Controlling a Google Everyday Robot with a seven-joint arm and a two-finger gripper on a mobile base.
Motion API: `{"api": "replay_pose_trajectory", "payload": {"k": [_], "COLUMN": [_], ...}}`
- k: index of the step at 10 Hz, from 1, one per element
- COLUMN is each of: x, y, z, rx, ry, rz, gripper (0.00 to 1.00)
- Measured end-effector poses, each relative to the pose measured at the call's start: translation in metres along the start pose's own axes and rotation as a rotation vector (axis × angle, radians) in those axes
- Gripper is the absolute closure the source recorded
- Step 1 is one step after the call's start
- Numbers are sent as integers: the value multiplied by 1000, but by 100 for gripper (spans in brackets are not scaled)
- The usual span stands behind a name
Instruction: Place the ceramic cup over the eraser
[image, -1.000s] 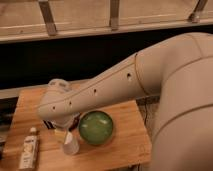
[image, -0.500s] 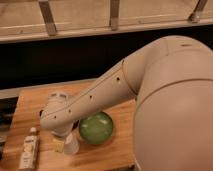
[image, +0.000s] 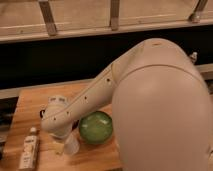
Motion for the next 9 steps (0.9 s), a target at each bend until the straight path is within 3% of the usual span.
{"api": "replay_pose_trajectory", "payload": {"k": [2, 3, 9], "x": [1, 3, 14], "y": [-4, -4, -1], "z": [10, 13, 18], "rx": [-10, -10, -3], "ry": [12, 19, 38], "rz": [11, 8, 4], "gripper": [21, 27, 87]}}
